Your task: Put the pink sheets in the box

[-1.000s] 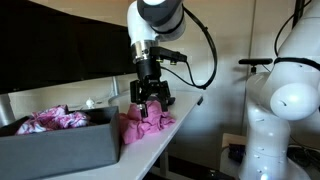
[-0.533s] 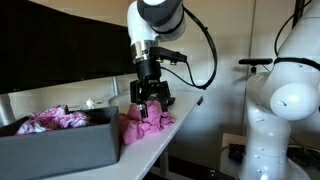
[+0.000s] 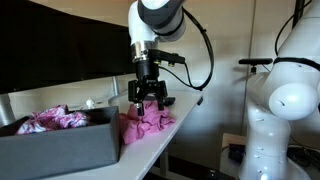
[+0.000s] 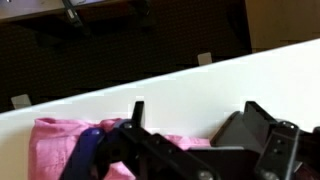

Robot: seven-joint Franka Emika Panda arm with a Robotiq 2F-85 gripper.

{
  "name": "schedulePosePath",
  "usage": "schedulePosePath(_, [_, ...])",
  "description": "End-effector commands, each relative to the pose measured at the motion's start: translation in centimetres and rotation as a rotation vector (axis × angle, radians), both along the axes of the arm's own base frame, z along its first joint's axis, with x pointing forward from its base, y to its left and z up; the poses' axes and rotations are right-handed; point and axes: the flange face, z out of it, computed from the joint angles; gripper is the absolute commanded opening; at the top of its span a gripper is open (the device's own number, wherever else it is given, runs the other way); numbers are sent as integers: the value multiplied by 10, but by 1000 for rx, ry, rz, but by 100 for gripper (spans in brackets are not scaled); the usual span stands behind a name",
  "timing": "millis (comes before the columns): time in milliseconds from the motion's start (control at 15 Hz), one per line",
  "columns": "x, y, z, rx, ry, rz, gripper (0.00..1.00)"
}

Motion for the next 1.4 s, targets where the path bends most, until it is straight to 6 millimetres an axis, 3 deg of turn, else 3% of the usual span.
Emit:
schedulePosePath(0, [11, -26, -6, -50, -41, -41, 100])
schedulePosePath(600, [63, -89, -22, -186, -112, -83, 100])
schedulePosePath(1067, [99, -105, -16, -275, -169, -62, 100])
schedulePosePath(1333, [107, -109, -46, -245, -106, -69, 100])
